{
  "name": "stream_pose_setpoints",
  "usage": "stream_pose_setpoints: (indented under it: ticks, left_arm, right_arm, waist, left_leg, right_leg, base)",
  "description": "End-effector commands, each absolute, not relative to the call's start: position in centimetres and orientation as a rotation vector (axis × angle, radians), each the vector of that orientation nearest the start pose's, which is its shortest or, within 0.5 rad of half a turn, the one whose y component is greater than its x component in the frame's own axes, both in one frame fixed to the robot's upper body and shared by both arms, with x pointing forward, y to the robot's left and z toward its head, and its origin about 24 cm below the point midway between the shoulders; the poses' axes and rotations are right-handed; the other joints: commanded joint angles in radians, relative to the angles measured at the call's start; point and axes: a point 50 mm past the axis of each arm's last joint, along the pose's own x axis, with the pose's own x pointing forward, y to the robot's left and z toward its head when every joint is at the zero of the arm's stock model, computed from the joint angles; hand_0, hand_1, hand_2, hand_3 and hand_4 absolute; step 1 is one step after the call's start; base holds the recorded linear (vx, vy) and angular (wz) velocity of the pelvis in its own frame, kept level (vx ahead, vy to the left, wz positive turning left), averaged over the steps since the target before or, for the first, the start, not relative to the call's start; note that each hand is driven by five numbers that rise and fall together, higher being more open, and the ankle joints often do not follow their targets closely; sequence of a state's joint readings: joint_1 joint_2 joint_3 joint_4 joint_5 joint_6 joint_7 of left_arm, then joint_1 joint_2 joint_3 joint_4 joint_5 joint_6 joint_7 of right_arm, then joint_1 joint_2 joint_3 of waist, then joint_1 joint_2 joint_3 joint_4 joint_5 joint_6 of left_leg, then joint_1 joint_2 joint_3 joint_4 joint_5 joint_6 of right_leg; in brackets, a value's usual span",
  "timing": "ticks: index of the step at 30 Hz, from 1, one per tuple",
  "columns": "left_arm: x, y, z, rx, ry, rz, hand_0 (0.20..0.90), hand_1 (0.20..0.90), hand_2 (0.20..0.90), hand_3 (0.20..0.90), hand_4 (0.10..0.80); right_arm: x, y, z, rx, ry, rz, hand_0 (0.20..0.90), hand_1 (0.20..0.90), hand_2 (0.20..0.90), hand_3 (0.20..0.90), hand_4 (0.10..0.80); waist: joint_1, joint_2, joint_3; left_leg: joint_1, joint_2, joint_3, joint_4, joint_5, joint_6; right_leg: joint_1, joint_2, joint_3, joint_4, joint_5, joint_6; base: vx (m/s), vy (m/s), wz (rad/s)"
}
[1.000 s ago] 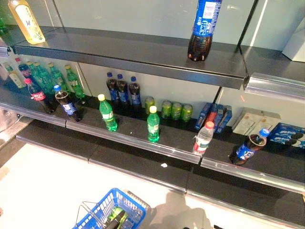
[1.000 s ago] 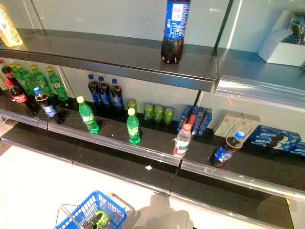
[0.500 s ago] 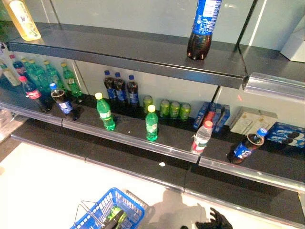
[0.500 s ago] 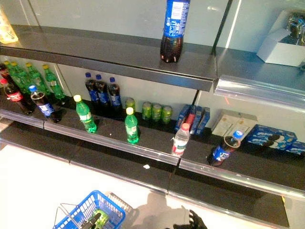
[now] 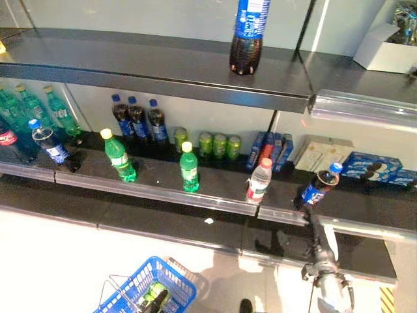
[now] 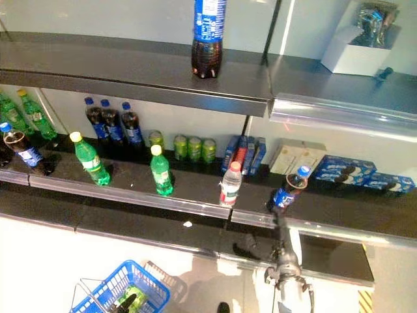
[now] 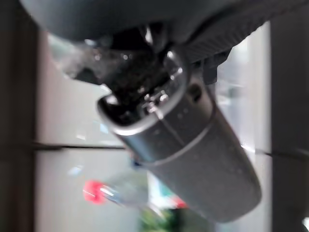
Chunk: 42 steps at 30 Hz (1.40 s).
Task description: Pick up the drink and place into the basket.
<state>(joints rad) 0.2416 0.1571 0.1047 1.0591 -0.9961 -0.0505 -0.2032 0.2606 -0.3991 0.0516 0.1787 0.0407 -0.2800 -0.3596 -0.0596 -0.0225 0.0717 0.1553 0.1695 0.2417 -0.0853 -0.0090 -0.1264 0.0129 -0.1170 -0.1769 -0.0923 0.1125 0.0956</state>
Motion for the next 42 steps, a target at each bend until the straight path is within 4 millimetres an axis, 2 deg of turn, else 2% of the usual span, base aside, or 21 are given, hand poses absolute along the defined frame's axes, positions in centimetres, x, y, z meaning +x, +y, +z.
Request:
stream_pose_setpoints:
  ticks: [1, 8, 11, 15, 18, 23, 27, 31, 42]
  left_arm:
    - [6.3, 22.6, -15.3, -0.854, 0.762, 0.582, 0.3, 0.3, 0.3, 0.2, 0.1]
    - [5.1, 22.4, -15.5, -0.862, 0.772, 0.603, 0.3, 0.3, 0.3, 0.2, 0.1]
    - [5.2, 22.6, -15.5, -0.858, 0.776, 0.605, 0.3, 0.3, 0.3, 0.2, 0.1]
    - [5.8, 22.6, -15.5, -0.858, 0.78, 0.598, 0.3, 0.3, 0.3, 0.2, 0.1]
    - [7.0, 22.4, -15.4, -0.856, 0.776, 0.585, 0.3, 0.3, 0.3, 0.2, 0.1]
    - [8.3, 21.8, -15.3, -0.866, 0.763, 0.574, 0.3, 0.3, 0.3, 0.2, 0.1]
    - [10.2, 20.7, -14.9, -0.879, 0.735, 0.518, 0.3, 0.3, 0.3, 0.2, 0.1]
    - [11.2, 20.1, -14.5, -0.902, 0.699, 0.491, 0.3, 0.3, 0.3, 0.2, 0.1]
    - [14.4, 18.8, -13.2, -0.949, 0.604, 0.4, 0.3, 0.3, 0.3, 0.2, 0.1]
  right_arm:
    - [20.3, -25.9, 7.1, -0.396, -0.313, -0.388, 0.9, 0.9, 0.9, 0.9, 0.8]
    - [18.9, -27.9, 11.0, -0.417, -0.488, -0.545, 0.9, 0.9, 0.9, 0.9, 0.8]
    - [19.0, -28.4, 11.7, -0.388, -0.509, -0.574, 0.9, 0.9, 0.9, 0.9, 0.8]
    - [19.9, -28.7, 12.1, -0.238, -0.506, -0.59, 0.9, 0.9, 0.9, 0.9, 0.8]
    - [20.8, -28.3, 11.9, -0.115, -0.525, -0.61, 0.9, 0.9, 0.9, 0.9, 0.8]
    - [21.7, -27.8, 11.5, -0.019, -0.548, -0.653, 0.9, 0.9, 0.9, 0.9, 0.8]
    - [22.9, -27.2, 12.5, 0.016, -0.603, -0.659, 0.9, 0.9, 0.9, 0.9, 0.8]
    - [23.6, -26.9, 13.3, 0.064, -0.643, -0.654, 0.9, 0.9, 0.9, 0.9, 0.8]
    - [25.1, -26.4, 16.2, 0.049, -0.782, -0.684, 0.9, 0.9, 0.9, 0.9, 0.8]
  waist:
    - [-0.01, -0.01, -0.012]
    - [-0.02, -0.012, -0.022]
    - [-0.019, -0.013, -0.022]
    - [-0.011, -0.017, 0.007]
    - [-0.007, -0.009, 0.044]
    - [-0.005, 0.014, 0.079]
    - [0.0, 0.039, 0.138]
    - [0.003, 0.061, 0.186]
    - [0.005, 0.106, 0.291]
  left_leg:
    - [-0.037, 0.054, 0.022, -0.002, 0.024, 0.0]
    - [-0.034, 0.047, 0.028, -0.002, 0.016, 0.005]
    - [-0.027, 0.04, 0.032, 0.002, 0.014, 0.009]
    - [-0.054, 0.03, 0.024, 0.095, -0.011, 0.018]
    - [-0.102, 0.03, -0.009, 0.158, -0.023, 0.023]
    - [-0.145, 0.019, -0.034, 0.179, -0.021, 0.025]
    - [-0.2, -0.004, -0.059, 0.191, -0.013, 0.032]
    - [-0.235, -0.018, -0.072, 0.196, -0.002, 0.035]
    - [-0.352, -0.035, -0.097, 0.231, 0.027, 0.039]
  right_leg:
    - [0.044, -0.085, -0.009, 0.007, -0.03, 0.072]
    - [0.037, -0.087, 0.003, 0.012, -0.034, 0.074]
    - [0.036, -0.086, 0.004, 0.018, -0.037, 0.071]
    - [0.021, -0.082, 0.009, 0.083, -0.066, 0.049]
    - [-0.019, -0.08, 0.018, 0.167, -0.095, 0.031]
    - [-0.069, -0.079, 0.019, 0.219, -0.118, 0.019]
    - [-0.123, -0.079, 0.021, 0.242, -0.12, 0.005]
    - [-0.152, -0.079, 0.023, 0.253, -0.124, -0.003]
    - [-0.265, -0.08, 0.029, 0.299, -0.12, -0.019]
  base:
    - [0.009, 0.022, -0.08]
    - [0.007, 0.019, -0.05]
    - [0.0, 0.006, -0.04]
    - [0.0, -0.003, -0.04]
    - [-0.039, 0.008, -0.05]
    - [-0.043, 0.022, -0.05]
    - [-0.143, 0.033, 0.03]
    - [-0.112, 0.033, 0.04]
    - [-0.106, 0.009, 0.0]
